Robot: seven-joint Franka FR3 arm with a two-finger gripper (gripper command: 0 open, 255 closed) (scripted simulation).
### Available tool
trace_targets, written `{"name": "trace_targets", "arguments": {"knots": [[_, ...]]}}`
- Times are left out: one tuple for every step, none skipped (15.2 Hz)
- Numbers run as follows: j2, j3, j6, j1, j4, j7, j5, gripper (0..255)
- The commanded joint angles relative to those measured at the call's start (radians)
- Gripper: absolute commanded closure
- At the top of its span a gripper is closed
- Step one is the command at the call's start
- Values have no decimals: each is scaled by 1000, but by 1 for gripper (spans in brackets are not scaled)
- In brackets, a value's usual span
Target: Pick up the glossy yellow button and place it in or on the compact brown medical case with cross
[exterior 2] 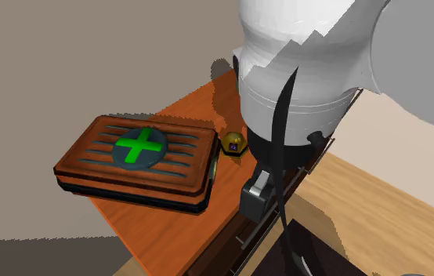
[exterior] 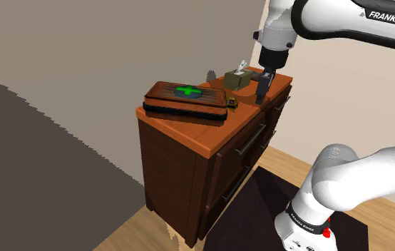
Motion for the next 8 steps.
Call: {"name": "trace_targets", "arguments": {"knots": [[0, 0, 0, 0, 0, 0, 0, 0], [30, -20, 18, 2, 7, -34, -11, 0], [61, -40, 35, 5, 16, -68, -22, 0], [93, -60, 52, 8, 26, -101, -32, 0], [126, -79, 69, 11, 38, -135, -40, 0], [160, -97, 85, 14, 51, -168, -48, 0], [195, -115, 100, 18, 66, -201, -54, 0], [231, -132, 115, 21, 82, -234, -60, 0]]}}
